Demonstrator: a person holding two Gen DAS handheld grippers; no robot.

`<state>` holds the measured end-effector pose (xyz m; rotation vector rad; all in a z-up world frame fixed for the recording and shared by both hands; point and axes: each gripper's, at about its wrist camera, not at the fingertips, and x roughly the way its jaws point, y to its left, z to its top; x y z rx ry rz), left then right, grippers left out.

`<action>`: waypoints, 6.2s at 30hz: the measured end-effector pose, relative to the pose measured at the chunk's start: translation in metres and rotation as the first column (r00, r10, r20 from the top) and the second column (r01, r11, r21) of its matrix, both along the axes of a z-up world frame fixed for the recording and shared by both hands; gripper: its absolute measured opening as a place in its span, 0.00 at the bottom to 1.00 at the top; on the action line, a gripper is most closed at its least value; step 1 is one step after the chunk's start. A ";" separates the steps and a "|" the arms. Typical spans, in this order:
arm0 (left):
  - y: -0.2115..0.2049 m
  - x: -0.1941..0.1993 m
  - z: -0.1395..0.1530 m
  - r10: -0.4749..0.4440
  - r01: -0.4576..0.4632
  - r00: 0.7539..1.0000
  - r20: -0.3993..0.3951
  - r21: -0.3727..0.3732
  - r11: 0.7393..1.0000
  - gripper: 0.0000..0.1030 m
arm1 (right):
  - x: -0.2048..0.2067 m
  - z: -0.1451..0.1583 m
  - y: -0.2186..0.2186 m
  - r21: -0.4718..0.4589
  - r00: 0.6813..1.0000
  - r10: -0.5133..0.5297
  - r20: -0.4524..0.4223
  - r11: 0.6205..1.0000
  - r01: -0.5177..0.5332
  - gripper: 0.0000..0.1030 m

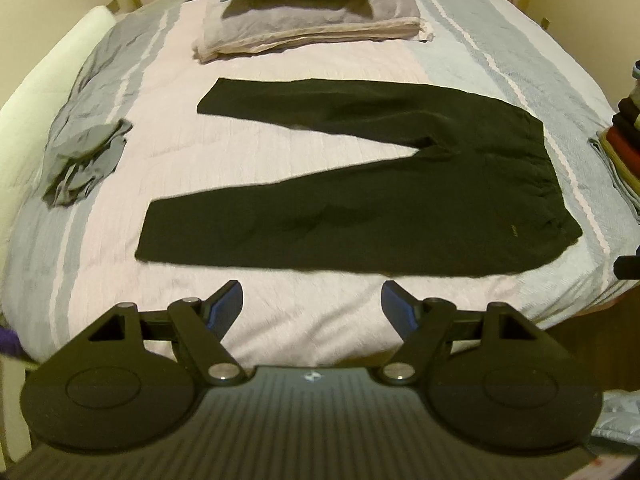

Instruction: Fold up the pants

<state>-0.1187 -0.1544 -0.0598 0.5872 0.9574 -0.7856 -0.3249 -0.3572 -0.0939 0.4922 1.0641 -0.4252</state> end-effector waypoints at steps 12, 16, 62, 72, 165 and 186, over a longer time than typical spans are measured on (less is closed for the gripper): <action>-0.022 0.129 -0.017 -0.166 0.166 0.986 0.004 0.030 0.986 0.71 | 0.069 -0.021 0.008 0.026 0.971 -0.240 -0.003 0.971 0.240 0.56; -0.035 0.150 -0.033 -0.216 0.217 0.976 -0.027 0.042 0.975 0.71 | 0.070 -0.031 0.005 0.044 0.953 -0.304 -0.019 0.952 0.304 0.56; -0.487 0.347 -0.325 -0.828 0.832 0.552 -0.103 0.146 0.536 0.33 | 0.324 -0.294 -0.442 -0.004 0.938 0.346 0.007 0.938 -0.346 0.43; -0.428 0.304 -0.286 -0.822 0.800 0.546 0.164 0.191 0.569 0.07 | 0.274 -0.230 -0.358 -0.356 0.924 0.379 0.047 0.871 -0.339 0.11; 0.064 0.281 -0.281 0.339 -0.392 0.902 -0.268 -0.180 0.902 0.06 | -0.107 -0.275 -0.185 0.446 0.387 -0.902 0.191 0.431 0.784 0.10; 0.069 0.286 -0.290 0.408 -0.490 0.856 -0.318 -0.243 0.838 0.05 | -0.103 -0.276 -0.172 0.350 0.393 -0.900 0.188 0.436 0.829 0.10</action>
